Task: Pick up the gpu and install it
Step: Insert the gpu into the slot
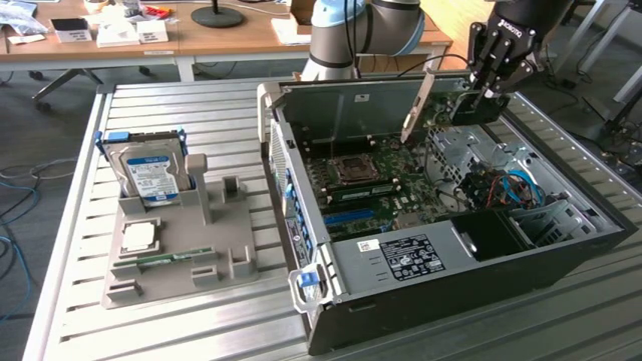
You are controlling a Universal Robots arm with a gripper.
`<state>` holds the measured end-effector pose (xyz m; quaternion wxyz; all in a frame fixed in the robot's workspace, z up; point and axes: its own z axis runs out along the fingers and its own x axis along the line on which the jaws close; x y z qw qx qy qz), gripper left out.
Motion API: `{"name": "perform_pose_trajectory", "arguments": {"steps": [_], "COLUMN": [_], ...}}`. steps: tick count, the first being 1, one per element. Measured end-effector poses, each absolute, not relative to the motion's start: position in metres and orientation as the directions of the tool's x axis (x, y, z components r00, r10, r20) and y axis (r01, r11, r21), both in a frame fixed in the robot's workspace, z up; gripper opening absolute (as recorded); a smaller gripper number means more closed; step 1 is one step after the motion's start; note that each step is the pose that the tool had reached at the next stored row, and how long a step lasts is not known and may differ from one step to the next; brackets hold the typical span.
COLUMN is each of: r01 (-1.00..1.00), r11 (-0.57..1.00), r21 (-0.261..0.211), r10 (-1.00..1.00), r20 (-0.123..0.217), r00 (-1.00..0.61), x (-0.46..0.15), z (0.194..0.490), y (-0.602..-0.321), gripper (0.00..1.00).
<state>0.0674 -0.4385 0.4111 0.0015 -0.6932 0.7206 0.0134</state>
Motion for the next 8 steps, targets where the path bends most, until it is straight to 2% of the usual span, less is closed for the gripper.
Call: {"name": "perform_pose_trajectory", "arguments": {"steps": [8], "r01": [-0.999], "r11": [0.039], "r21": [0.016], "r10": [-0.999], "r20": [-0.022], "r00": [-0.040], "x": [0.0672], "z": [0.4098], "y": [-0.4384], "gripper": [0.27]}}
